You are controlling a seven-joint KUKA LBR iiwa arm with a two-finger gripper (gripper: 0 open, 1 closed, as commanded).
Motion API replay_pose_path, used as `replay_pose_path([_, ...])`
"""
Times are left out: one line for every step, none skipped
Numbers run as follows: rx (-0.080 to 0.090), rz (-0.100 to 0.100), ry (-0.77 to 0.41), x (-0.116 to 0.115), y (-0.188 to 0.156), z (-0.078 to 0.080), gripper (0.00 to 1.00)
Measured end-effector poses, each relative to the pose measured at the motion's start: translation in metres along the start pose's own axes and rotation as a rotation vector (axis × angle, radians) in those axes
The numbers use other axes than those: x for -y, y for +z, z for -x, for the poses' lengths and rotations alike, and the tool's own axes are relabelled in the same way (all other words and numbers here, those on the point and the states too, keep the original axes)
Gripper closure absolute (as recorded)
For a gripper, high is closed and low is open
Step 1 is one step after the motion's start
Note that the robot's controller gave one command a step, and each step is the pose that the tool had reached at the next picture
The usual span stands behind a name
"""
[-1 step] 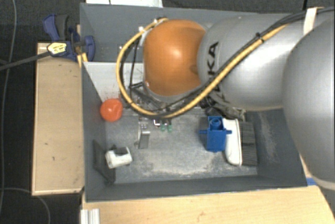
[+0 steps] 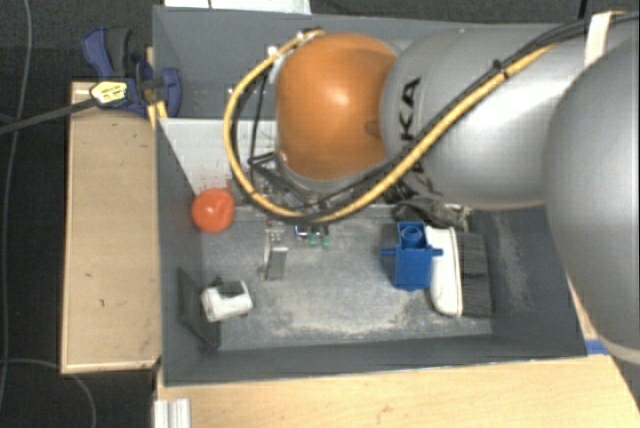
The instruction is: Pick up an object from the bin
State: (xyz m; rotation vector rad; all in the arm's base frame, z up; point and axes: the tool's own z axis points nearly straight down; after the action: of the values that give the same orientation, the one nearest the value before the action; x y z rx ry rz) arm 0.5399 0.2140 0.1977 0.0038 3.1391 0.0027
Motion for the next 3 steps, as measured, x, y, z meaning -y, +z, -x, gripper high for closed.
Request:
replay_pose_path([0.001, 0.0, -0.105, -0.016, 0.052, -0.017, 0.0])
replay_pose_path([-0.002, 0.0, -0.255, -0.039, 0.066, -0.039, 0.0])
replay_pose_path([0.004, 0.003, -0.237, -0.041, 0.064, -0.036, 0.0])
